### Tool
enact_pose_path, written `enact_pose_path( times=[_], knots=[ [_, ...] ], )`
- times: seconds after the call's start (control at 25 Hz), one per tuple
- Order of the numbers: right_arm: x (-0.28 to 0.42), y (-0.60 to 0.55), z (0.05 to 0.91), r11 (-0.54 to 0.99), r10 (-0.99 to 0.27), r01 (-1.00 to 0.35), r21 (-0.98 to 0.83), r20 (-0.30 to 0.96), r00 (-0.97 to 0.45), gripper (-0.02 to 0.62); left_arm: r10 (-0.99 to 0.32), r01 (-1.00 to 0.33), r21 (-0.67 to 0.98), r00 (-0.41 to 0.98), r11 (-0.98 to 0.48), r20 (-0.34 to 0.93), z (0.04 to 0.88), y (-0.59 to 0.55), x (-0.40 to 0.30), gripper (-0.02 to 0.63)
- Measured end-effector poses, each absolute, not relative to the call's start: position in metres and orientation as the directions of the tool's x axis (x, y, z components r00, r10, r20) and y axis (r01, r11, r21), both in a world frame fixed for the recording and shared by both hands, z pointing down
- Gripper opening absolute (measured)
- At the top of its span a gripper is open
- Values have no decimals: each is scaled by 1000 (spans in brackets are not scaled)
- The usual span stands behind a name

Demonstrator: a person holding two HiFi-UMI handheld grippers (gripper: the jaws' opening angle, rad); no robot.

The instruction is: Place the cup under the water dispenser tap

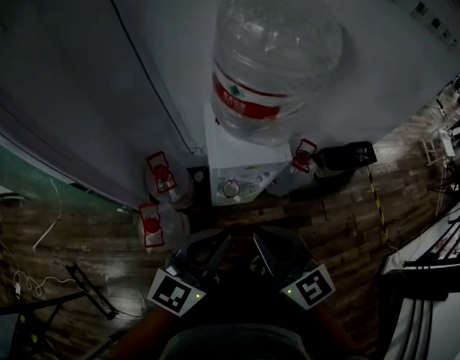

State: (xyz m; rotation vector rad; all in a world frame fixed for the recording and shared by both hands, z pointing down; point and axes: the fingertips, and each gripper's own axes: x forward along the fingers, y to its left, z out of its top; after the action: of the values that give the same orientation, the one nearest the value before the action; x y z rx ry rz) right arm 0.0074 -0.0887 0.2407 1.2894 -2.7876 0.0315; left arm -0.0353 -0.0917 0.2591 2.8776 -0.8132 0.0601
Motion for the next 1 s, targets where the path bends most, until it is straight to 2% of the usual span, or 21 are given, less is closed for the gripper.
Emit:
enact_pose_path(
  times=[0.28,0.44,1.0],
  knots=[
    [3,-69,190,706,-707,-708,-15,54,-705,15,-510,-515,103,857,-851,75,206,-70,-31,6],
    [-2,-55,179,747,-662,-665,2,85,-744,15,-523,-528,107,849,-843,73,189,-61,-23,6],
    [21,-53,143,769,-639,-638,33,42,-768,15,-566,-568,76,823,-820,47,152,-54,-1,6]
  ],
)
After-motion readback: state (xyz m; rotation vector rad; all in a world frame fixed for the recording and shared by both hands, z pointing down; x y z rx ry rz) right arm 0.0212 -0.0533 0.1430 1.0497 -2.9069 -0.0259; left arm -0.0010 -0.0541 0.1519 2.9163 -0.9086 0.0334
